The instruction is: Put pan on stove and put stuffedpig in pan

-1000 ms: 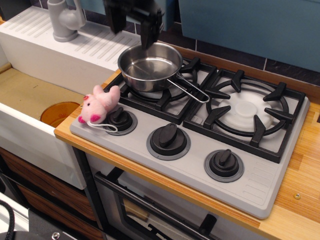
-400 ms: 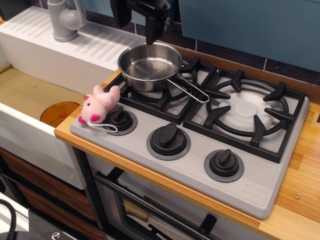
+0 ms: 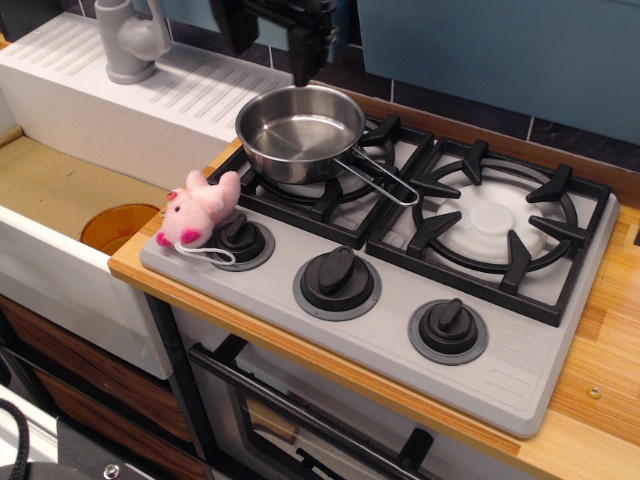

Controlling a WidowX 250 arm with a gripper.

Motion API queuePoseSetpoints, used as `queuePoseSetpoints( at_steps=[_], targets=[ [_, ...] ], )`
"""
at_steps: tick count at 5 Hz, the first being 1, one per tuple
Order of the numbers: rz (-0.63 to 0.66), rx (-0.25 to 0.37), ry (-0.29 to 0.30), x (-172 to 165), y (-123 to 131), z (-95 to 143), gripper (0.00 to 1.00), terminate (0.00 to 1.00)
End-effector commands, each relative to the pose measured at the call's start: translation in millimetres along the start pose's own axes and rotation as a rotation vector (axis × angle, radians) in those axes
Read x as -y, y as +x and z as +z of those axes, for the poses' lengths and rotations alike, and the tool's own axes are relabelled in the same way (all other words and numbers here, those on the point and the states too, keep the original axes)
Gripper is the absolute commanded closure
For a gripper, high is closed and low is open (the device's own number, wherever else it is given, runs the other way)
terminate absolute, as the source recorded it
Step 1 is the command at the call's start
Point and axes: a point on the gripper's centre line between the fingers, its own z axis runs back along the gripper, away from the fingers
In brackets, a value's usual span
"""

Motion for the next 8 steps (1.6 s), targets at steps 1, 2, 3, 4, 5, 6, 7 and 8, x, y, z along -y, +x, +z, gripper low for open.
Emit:
queuePoseSetpoints(
  at_steps=[1, 2, 3, 4, 5, 6, 7, 8],
  targets=[
    [0.01, 0.112, 0.035, -17, -33, 18, 0.0, 0.0],
    [0.021, 0.139, 0.05, -22, -58, 11, 0.0, 0.0],
    [0.028, 0.175, 0.05, -22, -76, 3, 0.0, 0.0],
    [0.043, 0.186, 0.024, -17, -87, -1, 0.0, 0.0],
    [0.043, 0.215, 0.014, -15, -94, -13, 0.0, 0.0],
    [0.049, 0.246, 0.008, -12, -100, -26, 0.0, 0.0],
    [0.051, 0.258, 0.006, -11, -105, -29, 0.0, 0.0],
    [0.052, 0.287, -0.002, -12, -109, -37, 0.0, 0.0]
  ],
)
